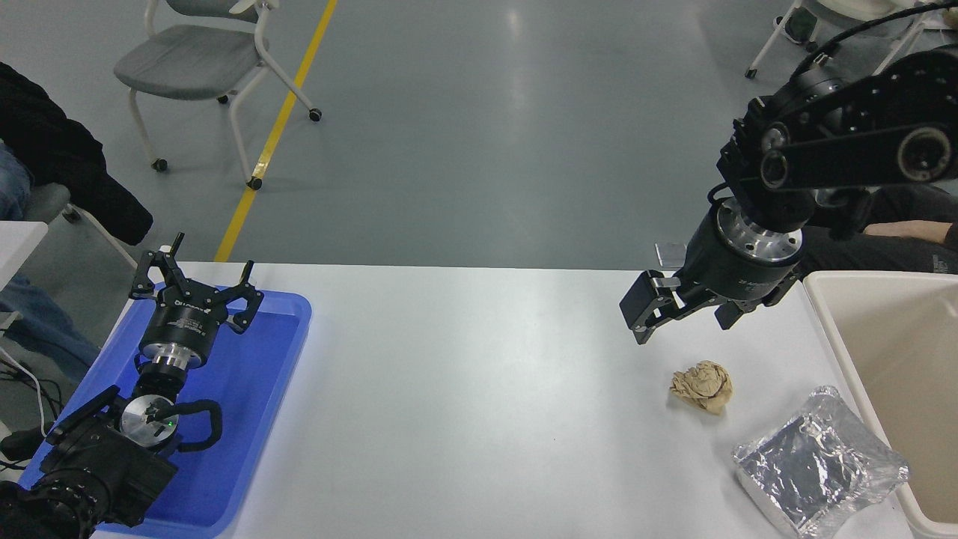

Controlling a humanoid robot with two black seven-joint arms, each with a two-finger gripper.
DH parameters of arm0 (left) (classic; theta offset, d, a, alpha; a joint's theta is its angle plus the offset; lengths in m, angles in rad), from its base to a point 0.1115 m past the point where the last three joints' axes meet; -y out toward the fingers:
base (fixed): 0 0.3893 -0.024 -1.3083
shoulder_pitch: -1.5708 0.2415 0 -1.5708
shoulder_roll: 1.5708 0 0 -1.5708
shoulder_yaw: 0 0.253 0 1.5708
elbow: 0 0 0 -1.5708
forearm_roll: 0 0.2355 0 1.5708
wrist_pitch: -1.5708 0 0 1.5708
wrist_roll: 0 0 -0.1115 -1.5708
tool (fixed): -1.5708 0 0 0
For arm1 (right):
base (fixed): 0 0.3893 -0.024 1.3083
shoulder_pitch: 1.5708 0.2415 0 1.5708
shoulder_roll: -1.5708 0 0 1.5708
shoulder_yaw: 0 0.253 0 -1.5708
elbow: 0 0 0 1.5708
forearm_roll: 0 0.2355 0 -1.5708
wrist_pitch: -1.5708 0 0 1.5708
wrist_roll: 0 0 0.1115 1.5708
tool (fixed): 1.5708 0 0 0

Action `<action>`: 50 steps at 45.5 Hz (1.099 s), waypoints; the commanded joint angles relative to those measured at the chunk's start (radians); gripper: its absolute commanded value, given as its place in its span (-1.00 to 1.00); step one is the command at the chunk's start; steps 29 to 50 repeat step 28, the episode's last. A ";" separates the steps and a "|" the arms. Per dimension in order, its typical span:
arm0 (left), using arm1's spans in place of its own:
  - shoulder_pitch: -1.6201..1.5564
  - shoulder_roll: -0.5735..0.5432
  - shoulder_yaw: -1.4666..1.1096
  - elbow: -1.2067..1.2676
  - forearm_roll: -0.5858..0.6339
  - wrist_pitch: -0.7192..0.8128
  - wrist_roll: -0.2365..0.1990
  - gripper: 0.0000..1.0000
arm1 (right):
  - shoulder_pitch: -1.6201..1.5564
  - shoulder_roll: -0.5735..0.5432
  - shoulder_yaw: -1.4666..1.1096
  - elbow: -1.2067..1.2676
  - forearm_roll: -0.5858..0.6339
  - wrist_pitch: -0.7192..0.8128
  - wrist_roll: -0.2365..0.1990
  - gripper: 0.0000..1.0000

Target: Pick up paper cup place in dustbin

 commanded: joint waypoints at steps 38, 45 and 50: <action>0.001 0.000 0.000 0.001 0.000 0.000 0.000 1.00 | 0.087 -0.094 -0.040 0.039 0.036 0.055 0.000 1.00; 0.001 0.000 0.000 0.001 0.000 0.000 0.000 1.00 | 0.087 -0.094 -0.040 0.039 0.036 0.055 0.000 1.00; 0.001 0.000 0.000 0.001 0.000 0.000 0.000 1.00 | 0.087 -0.094 -0.040 0.039 0.036 0.055 0.000 1.00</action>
